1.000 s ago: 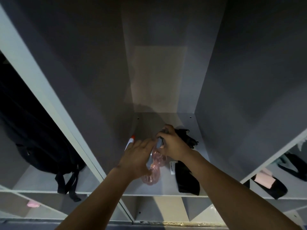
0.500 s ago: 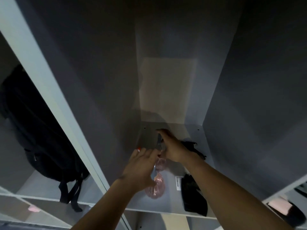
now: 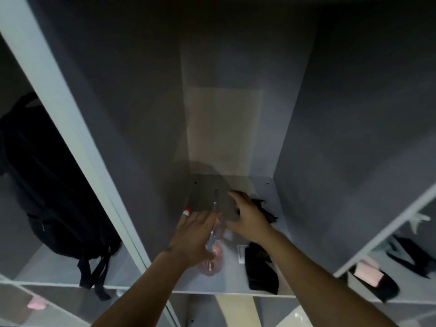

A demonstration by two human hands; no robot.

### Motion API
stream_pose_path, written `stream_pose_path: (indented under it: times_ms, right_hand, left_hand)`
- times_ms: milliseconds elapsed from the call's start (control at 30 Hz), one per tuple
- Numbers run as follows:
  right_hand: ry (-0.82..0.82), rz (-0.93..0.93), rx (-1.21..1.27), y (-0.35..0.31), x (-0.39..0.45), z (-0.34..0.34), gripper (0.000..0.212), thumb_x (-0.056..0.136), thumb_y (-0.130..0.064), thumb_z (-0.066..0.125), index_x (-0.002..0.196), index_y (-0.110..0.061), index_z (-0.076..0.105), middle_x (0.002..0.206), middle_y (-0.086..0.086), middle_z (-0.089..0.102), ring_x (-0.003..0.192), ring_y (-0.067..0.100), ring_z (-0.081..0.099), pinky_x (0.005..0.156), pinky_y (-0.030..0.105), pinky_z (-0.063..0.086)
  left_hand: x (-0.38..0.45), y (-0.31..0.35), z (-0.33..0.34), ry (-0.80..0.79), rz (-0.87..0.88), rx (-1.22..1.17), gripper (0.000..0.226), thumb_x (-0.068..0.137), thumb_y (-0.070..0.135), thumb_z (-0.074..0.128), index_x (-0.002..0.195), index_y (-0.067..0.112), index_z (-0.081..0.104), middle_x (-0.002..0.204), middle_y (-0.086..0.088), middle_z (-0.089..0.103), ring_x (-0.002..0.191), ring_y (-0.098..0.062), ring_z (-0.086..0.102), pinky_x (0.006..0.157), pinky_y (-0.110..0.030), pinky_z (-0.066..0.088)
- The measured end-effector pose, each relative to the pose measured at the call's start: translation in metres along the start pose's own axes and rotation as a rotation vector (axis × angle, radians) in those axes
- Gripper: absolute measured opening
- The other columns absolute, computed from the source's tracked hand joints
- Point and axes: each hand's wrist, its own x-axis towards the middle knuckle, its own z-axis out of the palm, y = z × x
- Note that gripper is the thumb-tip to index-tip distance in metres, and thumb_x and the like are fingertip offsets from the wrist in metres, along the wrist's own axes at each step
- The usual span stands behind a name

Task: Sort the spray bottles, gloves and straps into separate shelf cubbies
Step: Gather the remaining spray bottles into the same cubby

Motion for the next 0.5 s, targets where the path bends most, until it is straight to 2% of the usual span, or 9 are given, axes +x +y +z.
stream_pose_path:
  times_ms: [67,133,200,233,300,367,433,500]
  right_hand:
    - [0.099,0.035,0.092,-0.011,-0.044,-0.003,0.071,0.08,-0.021,0.081,0.141,-0.026,0.046,0.137,-0.007,0.047,0.115,0.003,0.054,0.098,0.023,0.047]
    - [0.181,0.067,0.122,-0.022,-0.095,-0.01,0.055,0.079,-0.026,0.079,0.126,-0.038,0.052,0.12,-0.009,0.057,0.102,0.0,0.058,0.087,0.02,0.049]
    - [0.276,0.156,0.173,-0.035,-0.15,-0.021,0.038,0.079,-0.036,0.076,0.111,-0.044,0.057,0.105,-0.01,0.063,0.089,0.006,0.062,0.078,0.022,0.051]
    - [0.329,0.205,0.236,-0.041,-0.178,-0.028,0.03,0.079,-0.037,0.075,0.106,-0.042,0.062,0.099,-0.01,0.065,0.084,0.009,0.063,0.075,0.024,0.052]
    - [0.451,0.287,0.307,-0.054,-0.231,-0.046,0.024,0.081,-0.035,0.076,0.102,-0.034,0.066,0.092,-0.008,0.067,0.079,0.011,0.063,0.071,0.026,0.052]
    - [0.554,0.341,0.327,-0.069,-0.276,-0.074,0.02,0.084,-0.021,0.075,0.102,-0.027,0.067,0.09,-0.007,0.066,0.076,0.008,0.06,0.067,0.022,0.048]
    - [0.649,0.383,0.306,-0.078,-0.313,-0.104,0.023,0.087,-0.009,0.072,0.105,-0.022,0.066,0.089,-0.001,0.067,0.073,0.006,0.059,0.066,0.018,0.047]
    - [0.731,0.396,0.258,-0.078,-0.344,-0.134,0.027,0.087,-0.01,0.073,0.11,-0.021,0.064,0.09,0.001,0.067,0.073,0.006,0.062,0.067,0.016,0.049]
  left_hand:
    - [-0.007,0.01,-0.007,0.003,-0.012,-0.017,0.101,0.064,0.053,0.076,0.148,0.038,0.022,0.145,0.011,0.038,0.139,-0.017,0.034,0.122,-0.044,0.01]
    - [-0.019,0.026,-0.012,0.067,-0.011,-0.022,0.096,0.065,0.049,0.07,0.149,0.036,0.026,0.147,0.007,0.037,0.14,-0.02,0.035,0.12,-0.047,0.013]
    - [-0.037,0.051,-0.016,0.151,0.031,-0.072,0.086,0.065,0.048,0.067,0.145,0.031,0.039,0.144,0.003,0.045,0.132,-0.025,0.046,0.108,-0.049,0.032]
    - [-0.046,0.068,-0.016,0.186,0.056,-0.117,0.081,0.065,0.05,0.067,0.141,0.031,0.044,0.142,0.003,0.049,0.13,-0.024,0.048,0.101,-0.047,0.038]
    - [-0.063,0.108,-0.019,0.177,0.111,-0.208,0.073,0.069,0.055,0.062,0.137,0.032,0.048,0.137,0.006,0.053,0.126,-0.021,0.05,0.099,-0.039,0.041]
    - [-0.074,0.151,-0.028,0.145,0.197,-0.306,0.063,0.077,0.053,0.063,0.135,0.034,0.048,0.135,0.011,0.052,0.123,-0.016,0.052,0.101,-0.034,0.042]
    - [-0.084,0.194,-0.036,0.067,0.274,-0.411,0.059,0.083,0.047,0.069,0.137,0.038,0.045,0.138,0.018,0.048,0.125,-0.01,0.051,0.103,-0.032,0.042]
    - [-0.09,0.235,-0.037,0.007,0.334,-0.51,0.056,0.085,0.043,0.071,0.135,0.04,0.046,0.134,0.021,0.049,0.123,-0.004,0.051,0.104,-0.028,0.044]
